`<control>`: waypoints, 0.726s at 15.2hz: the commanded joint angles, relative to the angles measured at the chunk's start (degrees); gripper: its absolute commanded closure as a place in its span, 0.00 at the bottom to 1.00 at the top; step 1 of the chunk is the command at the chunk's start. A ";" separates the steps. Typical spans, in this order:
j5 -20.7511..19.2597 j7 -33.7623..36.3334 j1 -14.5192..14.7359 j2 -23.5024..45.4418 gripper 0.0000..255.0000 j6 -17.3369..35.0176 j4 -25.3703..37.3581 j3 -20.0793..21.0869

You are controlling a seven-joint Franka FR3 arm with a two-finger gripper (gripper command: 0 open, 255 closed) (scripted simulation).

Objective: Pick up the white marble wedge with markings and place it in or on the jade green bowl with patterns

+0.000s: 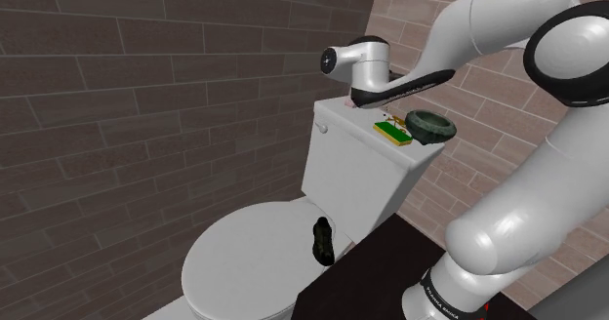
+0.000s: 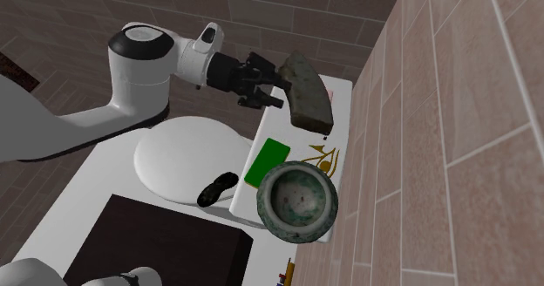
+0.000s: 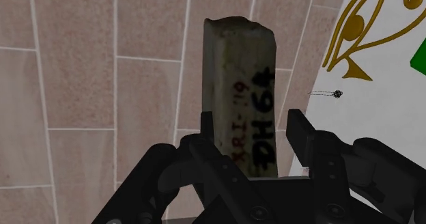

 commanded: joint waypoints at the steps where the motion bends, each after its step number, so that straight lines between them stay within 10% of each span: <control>1: 0.36 -1.27 -0.03 -0.84 1.00 -0.03 0.46 -0.05; 11: -0.09 -3.55 -2.12 -14.37 1.00 5.94 -11.48 -3.62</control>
